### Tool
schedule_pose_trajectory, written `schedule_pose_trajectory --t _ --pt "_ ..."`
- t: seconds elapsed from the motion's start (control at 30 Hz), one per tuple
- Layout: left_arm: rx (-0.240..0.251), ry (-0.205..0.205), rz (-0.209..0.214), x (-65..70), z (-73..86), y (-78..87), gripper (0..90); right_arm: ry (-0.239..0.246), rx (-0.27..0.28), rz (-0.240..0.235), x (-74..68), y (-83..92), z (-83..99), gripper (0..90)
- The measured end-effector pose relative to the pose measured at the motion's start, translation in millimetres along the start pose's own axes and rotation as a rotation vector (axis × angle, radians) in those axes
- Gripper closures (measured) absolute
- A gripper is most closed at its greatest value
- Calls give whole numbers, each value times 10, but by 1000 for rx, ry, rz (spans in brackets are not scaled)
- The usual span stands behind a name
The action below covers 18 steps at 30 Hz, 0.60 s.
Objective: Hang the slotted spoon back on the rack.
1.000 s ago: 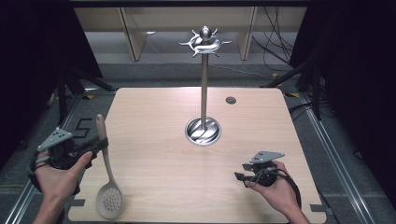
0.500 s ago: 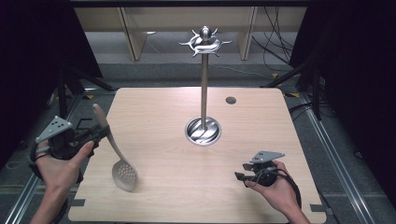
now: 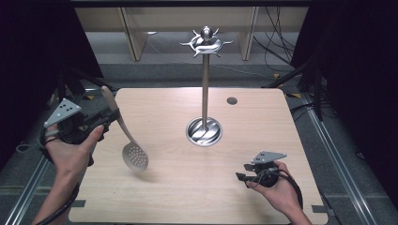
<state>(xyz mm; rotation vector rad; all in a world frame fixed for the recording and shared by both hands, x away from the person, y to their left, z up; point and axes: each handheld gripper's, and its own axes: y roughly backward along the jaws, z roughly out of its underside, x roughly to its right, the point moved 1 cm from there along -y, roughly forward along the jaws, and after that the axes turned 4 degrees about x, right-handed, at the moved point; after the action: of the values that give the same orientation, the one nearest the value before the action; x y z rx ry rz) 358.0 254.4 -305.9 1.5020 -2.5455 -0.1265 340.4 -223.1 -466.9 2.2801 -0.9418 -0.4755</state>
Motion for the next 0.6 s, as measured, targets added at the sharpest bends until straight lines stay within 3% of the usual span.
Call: schedule_pose_trajectory --t 0.6 --pt "5 -42 61 216 -114 -187 695 4 18 11 8 11 -5 514"
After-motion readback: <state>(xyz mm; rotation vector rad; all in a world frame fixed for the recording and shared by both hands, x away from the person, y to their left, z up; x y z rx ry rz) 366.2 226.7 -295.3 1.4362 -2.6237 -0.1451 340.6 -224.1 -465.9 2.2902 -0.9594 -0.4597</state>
